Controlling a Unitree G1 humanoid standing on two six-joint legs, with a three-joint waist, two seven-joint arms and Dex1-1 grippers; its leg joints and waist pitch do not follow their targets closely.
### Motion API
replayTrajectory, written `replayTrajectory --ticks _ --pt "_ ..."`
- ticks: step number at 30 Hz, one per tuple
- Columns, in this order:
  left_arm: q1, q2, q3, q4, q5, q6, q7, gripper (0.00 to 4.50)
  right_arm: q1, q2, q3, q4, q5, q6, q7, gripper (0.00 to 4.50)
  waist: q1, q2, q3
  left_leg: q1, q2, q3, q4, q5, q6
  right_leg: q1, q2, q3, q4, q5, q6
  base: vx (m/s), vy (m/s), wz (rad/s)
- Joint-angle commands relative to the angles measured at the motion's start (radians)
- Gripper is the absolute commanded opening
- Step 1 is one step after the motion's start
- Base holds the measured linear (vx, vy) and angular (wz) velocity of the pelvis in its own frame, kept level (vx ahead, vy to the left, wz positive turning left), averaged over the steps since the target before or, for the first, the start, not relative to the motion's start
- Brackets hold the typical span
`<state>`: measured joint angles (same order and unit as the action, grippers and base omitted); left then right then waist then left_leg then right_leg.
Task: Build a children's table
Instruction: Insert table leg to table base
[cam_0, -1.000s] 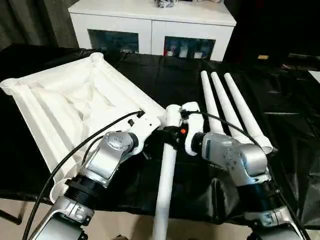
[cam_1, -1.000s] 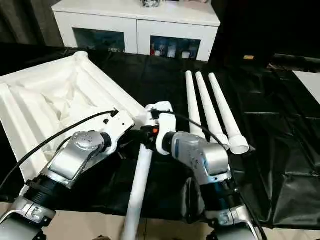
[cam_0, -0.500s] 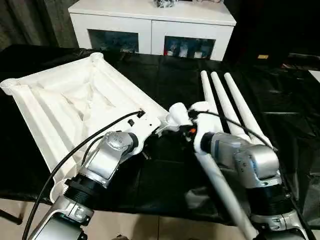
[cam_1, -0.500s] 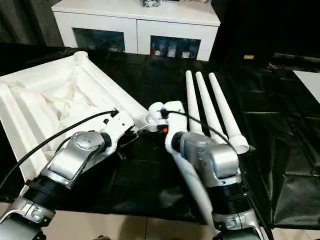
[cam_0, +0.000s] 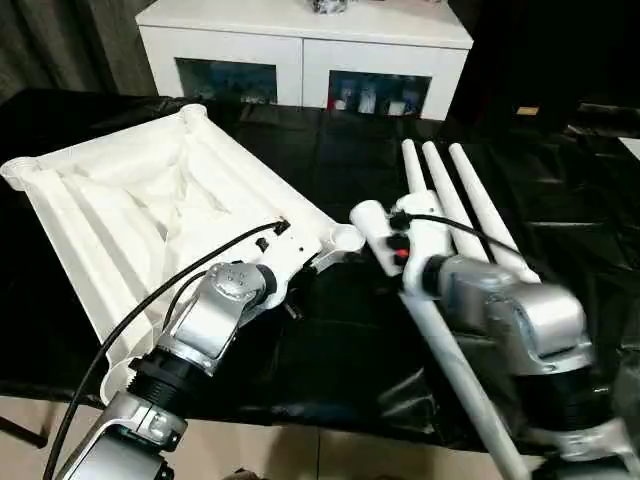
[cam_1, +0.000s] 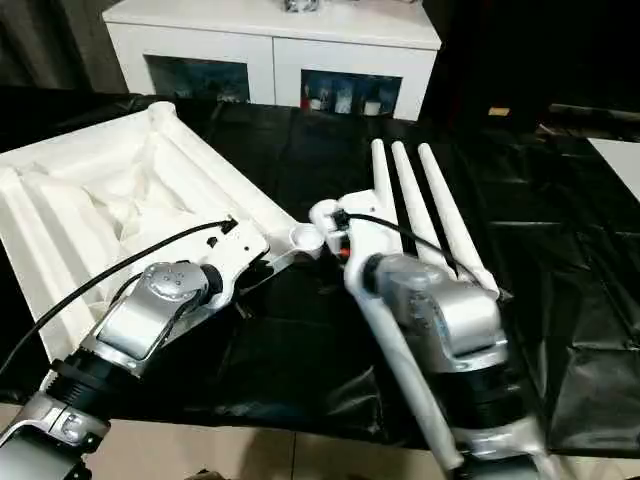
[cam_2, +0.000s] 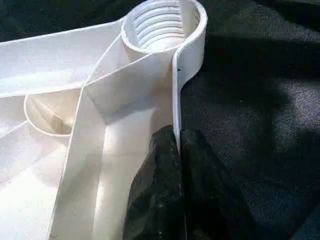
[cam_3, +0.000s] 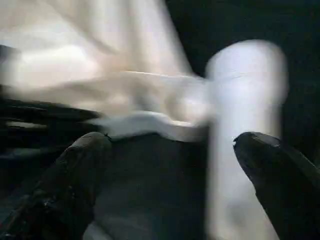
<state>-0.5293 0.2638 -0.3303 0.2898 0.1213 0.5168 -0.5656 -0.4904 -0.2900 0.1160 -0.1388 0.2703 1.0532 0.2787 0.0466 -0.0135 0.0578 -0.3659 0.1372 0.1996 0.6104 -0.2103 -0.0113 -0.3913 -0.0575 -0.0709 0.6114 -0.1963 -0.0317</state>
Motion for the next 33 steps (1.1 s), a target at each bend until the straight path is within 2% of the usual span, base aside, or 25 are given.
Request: replayTrajectory --ticks 1,4,5,6,10,12,13,15,17,20,23,25,27,30,32,33 --pt "-0.001 0.023 0.002 0.010 0.026 0.021 0.012 0.00 0.008 -0.024 0.004 -0.069 -0.023 0.046 -0.021 4.45 0.006 0.000 -0.055 0.014 0.102 -0.056 -0.084 -0.134 -0.026 0.047 -0.119 0.078 -0.076 -0.176 -0.178 0.000 0.000 0.00" --pt "0.005 0.025 0.001 0.005 0.027 0.022 0.012 0.00 0.051 -0.045 0.011 -0.106 -0.041 0.056 -0.035 4.45 0.008 0.001 -0.057 0.014 0.103 -0.057 -0.083 -0.130 -0.016 0.046 -0.118 0.078 -0.078 -0.182 -0.170 0.000 0.000 0.00" --pt "0.006 0.026 0.000 0.004 0.027 0.022 0.011 0.00 0.074 -0.048 0.013 -0.107 -0.043 0.059 -0.041 4.45 0.008 0.010 -0.057 0.014 0.103 -0.058 -0.082 -0.133 -0.018 0.045 -0.120 0.078 -0.078 -0.181 -0.174 0.000 0.000 0.00" --pt "0.006 0.027 0.000 0.004 0.026 0.022 0.010 0.00 0.094 -0.045 0.013 -0.102 -0.039 0.068 -0.042 4.45 0.007 0.006 -0.056 0.015 0.103 -0.056 -0.082 -0.139 -0.017 0.043 -0.118 0.078 -0.082 -0.183 -0.173 0.000 0.000 0.00" --pt "-0.003 0.029 -0.003 0.012 0.028 0.017 0.006 0.00 0.138 -0.035 0.009 -0.072 -0.038 0.078 -0.047 4.45 0.005 0.009 -0.058 0.015 0.103 -0.059 -0.082 -0.149 -0.022 0.047 -0.117 0.077 -0.078 -0.165 -0.191 0.000 0.000 0.00" --pt "-0.005 0.031 -0.005 0.014 0.028 0.013 0.003 0.00 0.145 -0.038 0.013 -0.060 -0.046 0.073 -0.050 4.45 0.002 0.007 -0.056 0.014 0.103 -0.059 -0.082 -0.160 -0.023 0.046 -0.118 0.076 -0.080 -0.183 -0.191 0.000 0.000 0.00" --pt "-0.006 0.035 -0.008 0.015 0.030 -0.003 -0.001 0.00 0.150 -0.041 0.013 -0.054 -0.053 0.068 -0.052 4.45 0.003 0.014 -0.056 0.015 0.103 -0.060 -0.082 -0.163 -0.026 0.046 -0.118 0.077 -0.080 -0.186 -0.191 0.000 0.000 0.00" --pt "-0.007 0.039 -0.012 0.016 0.032 -0.031 -0.006 0.00 0.153 -0.042 0.011 -0.050 -0.059 0.067 -0.054 4.45 0.001 0.010 -0.057 0.015 0.102 -0.060 -0.082 -0.164 -0.026 0.046 -0.115 0.076 -0.081 -0.183 -0.188 0.000 0.000 0.00" --pt "0.001 0.052 -0.021 -0.006 0.021 -0.068 -0.043 0.00 0.154 -0.040 0.005 -0.054 -0.059 0.072 -0.057 4.45 0.002 0.015 -0.060 0.014 0.103 -0.059 -0.081 -0.135 -0.023 0.048 -0.116 0.077 -0.074 -0.130 -0.196 0.000 0.000 0.00" --pt "0.023 0.093 -0.055 -0.050 0.016 -0.116 -0.120 0.00 0.154 -0.039 -0.003 -0.062 -0.057 0.083 -0.059 4.45 0.003 0.016 -0.062 0.014 0.104 -0.058 -0.080 -0.102 -0.013 0.049 -0.115 0.075 -0.066 -0.061 -0.211 0.000 0.000 0.00" --pt "0.042 0.147 -0.078 -0.071 0.016 -0.174 -0.189 0.00 0.160 -0.040 -0.010 -0.060 -0.047 0.105 -0.046 4.45 0.009 0.017 -0.060 0.016 0.103 -0.055 -0.079 -0.114 -0.013 0.047 -0.115 0.076 -0.067 -0.070 -0.217 0.000 0.000 0.00" --pt "0.047 0.170 -0.084 -0.077 0.013 -0.189 -0.221 0.00 0.162 -0.038 -0.014 -0.057 -0.045 0.115 -0.045 4.45 0.014 0.019 -0.059 0.019 0.105 -0.055 -0.082 -0.128 -0.024 0.046 -0.114 0.076 -0.068 -0.101 -0.210 0.000 0.000 0.00" --pt "0.048 0.189 -0.083 -0.077 0.014 -0.207 -0.238 0.00 0.164 -0.035 -0.022 -0.054 -0.037 0.121 -0.043 4.45 0.017 0.020 -0.057 0.027 0.106 -0.054 -0.085 -0.166 -0.050 0.039 -0.112 0.076 -0.070 -0.137 -0.199 0.000 0.000 0.00" --pt "0.047 0.218 -0.050 -0.078 -0.013 -0.212 -0.273 0.00 0.164 -0.040 -0.030 -0.040 -0.035 0.127 -0.042 4.45 0.016 0.021 -0.057 0.026 0.106 -0.055 -0.088 -0.176 -0.071 0.040 -0.113 0.077 -0.067 -0.131 -0.192 0.000 0.000 0.00" --pt "0.046 0.229 -0.040 -0.084 -0.026 -0.206 -0.290 0.45 0.164 -0.043 -0.031 -0.037 -0.038 0.138 -0.045 4.50 0.016 0.020 -0.059 0.024 0.103 -0.055 -0.085 -0.159 -0.071 0.044 -0.115 0.077 -0.064 -0.111 -0.197 0.000 0.000 0.00" --pt "0.044 0.236 -0.036 -0.086 -0.030 -0.205 -0.297 0.45 0.165 -0.044 -0.032 -0.034 -0.038 0.139 -0.044 4.50 0.016 0.019 -0.059 0.023 0.103 -0.055 -0.085 -0.154 -0.070 0.044 -0.115 0.077 -0.063 -0.105 -0.198 0.000 0.000 0.00"
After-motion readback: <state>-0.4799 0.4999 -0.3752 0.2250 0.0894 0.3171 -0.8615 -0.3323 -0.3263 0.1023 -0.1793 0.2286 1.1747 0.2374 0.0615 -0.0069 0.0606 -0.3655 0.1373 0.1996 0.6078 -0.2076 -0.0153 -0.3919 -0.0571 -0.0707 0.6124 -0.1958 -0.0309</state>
